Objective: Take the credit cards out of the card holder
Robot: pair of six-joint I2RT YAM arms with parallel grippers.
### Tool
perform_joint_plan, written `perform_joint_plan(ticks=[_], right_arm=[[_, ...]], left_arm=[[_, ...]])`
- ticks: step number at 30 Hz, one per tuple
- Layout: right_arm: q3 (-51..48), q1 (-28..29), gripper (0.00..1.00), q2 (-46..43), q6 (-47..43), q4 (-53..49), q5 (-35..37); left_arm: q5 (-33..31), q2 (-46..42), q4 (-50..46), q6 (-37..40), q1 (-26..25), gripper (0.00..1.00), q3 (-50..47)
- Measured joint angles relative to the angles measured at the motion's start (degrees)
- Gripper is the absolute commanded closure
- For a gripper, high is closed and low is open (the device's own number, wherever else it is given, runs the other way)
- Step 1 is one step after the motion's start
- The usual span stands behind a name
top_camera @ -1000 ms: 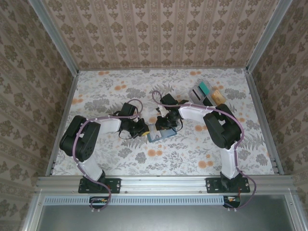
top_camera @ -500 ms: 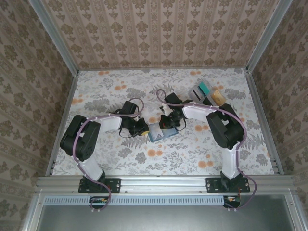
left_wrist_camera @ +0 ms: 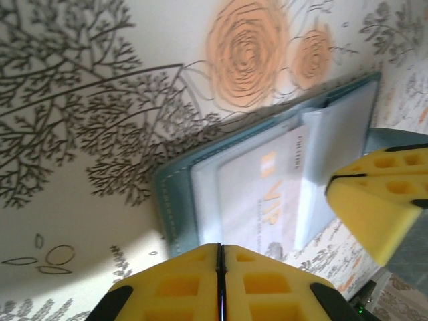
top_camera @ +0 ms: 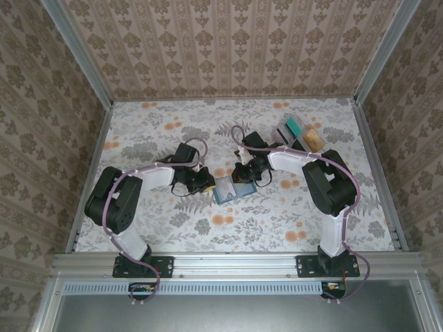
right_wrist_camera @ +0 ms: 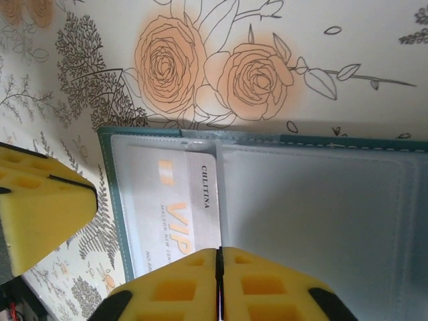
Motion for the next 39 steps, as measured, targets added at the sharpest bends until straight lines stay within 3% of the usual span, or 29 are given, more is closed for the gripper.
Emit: perform_joint_plan(ticks=[31,34,39], right_arm=[[3.8,0.8,0.74,4.6,-1.0,-2.6,-2.6],[4.2,0.8,0.77,5.0,-1.5,-2.8,-3.6],[4.3,0.6,0.93,5.3,-2.0,-2.9,-3.8]], left_arm=[[0.6,4.5,1.6,0.4,-1.1,0.93,1.1],[0.7,4.5,1.8,0.4,-1.1,0.94,1.0],[0.7,4.5,2.3,0.4,-1.1,0.94,0.7]])
